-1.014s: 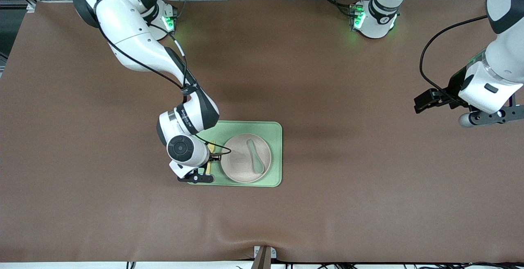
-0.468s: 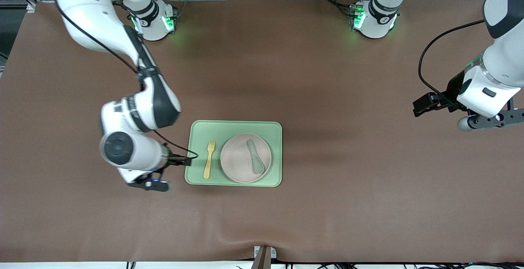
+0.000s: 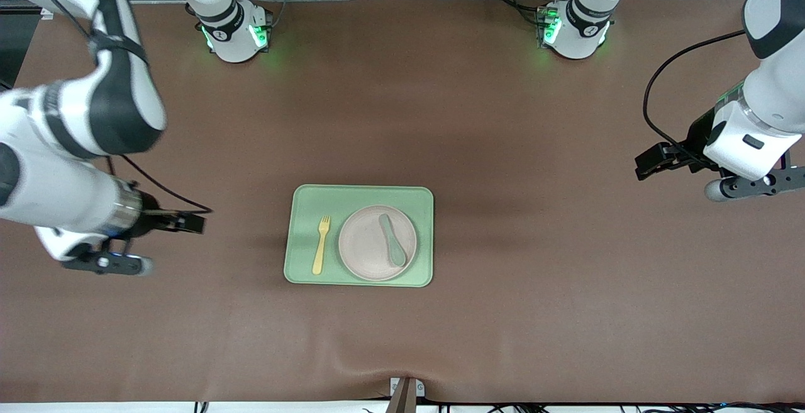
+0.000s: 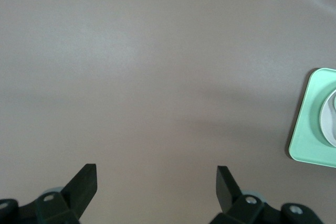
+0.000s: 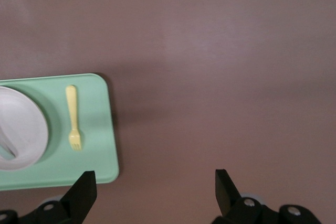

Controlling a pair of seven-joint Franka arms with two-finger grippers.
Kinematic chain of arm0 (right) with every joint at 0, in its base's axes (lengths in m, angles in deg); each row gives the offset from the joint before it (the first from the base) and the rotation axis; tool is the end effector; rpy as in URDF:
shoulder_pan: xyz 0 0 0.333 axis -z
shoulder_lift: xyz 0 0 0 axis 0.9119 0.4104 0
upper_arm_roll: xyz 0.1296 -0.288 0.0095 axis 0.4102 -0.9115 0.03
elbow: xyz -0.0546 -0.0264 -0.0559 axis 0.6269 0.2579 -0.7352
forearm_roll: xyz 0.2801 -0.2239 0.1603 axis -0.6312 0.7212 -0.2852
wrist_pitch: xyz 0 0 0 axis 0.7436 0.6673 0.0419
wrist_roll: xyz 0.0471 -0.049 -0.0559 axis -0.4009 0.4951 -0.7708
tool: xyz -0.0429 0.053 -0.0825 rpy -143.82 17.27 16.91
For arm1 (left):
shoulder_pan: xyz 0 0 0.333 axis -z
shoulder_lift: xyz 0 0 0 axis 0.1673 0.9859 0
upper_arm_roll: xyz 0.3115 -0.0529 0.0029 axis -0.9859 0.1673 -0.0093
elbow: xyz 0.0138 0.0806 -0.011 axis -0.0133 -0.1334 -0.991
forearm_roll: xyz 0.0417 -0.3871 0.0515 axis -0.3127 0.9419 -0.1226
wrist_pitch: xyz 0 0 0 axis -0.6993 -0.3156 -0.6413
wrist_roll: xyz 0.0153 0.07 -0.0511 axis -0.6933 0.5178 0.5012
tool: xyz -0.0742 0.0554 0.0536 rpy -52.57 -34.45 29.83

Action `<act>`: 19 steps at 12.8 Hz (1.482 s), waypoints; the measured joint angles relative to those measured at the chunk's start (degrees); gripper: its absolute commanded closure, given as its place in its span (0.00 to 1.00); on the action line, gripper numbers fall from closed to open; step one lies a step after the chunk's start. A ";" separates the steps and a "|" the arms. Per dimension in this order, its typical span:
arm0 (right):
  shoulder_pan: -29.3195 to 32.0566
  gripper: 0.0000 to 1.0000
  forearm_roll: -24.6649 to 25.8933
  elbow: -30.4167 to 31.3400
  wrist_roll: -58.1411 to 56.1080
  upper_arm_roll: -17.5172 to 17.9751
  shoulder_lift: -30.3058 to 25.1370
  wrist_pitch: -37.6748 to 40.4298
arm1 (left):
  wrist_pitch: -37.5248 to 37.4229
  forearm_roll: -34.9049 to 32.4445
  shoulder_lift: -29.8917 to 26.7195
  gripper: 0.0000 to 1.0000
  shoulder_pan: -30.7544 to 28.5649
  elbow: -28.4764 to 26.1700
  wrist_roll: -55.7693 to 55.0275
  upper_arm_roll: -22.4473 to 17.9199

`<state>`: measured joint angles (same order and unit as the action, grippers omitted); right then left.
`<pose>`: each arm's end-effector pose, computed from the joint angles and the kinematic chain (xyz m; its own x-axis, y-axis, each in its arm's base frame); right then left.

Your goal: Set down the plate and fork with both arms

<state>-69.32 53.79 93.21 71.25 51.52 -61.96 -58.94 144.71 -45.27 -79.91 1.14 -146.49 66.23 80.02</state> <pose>0.6802 0.0794 0.5008 0.9928 -0.0928 -0.0754 -0.0927 -0.9957 0.0052 0.6047 -0.0946 0.5816 0.9893 0.1454 0.0095 0.1452 -0.9892 0.0203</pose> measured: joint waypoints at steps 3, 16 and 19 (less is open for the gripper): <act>2.06 0.00 -0.16 9.21 -1.69 0.09 -9.70 -0.63 | 0.03 0.00 0.03 0.00 -0.07 -0.02 0.00 -0.03; 5.27 0.00 -0.13 18.81 -5.34 -0.04 -24.03 0.53 | 0.55 0.00 0.01 0.00 -1.20 0.04 -0.04 -0.13; 5.63 0.00 -0.14 19.29 -5.42 -0.04 -24.17 0.38 | 0.59 0.00 -0.27 0.00 -1.77 0.27 -0.04 -0.15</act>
<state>-63.69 53.65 112.50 65.82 51.47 -86.13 -58.56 145.30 -45.27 -80.18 -0.63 -146.22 66.19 79.87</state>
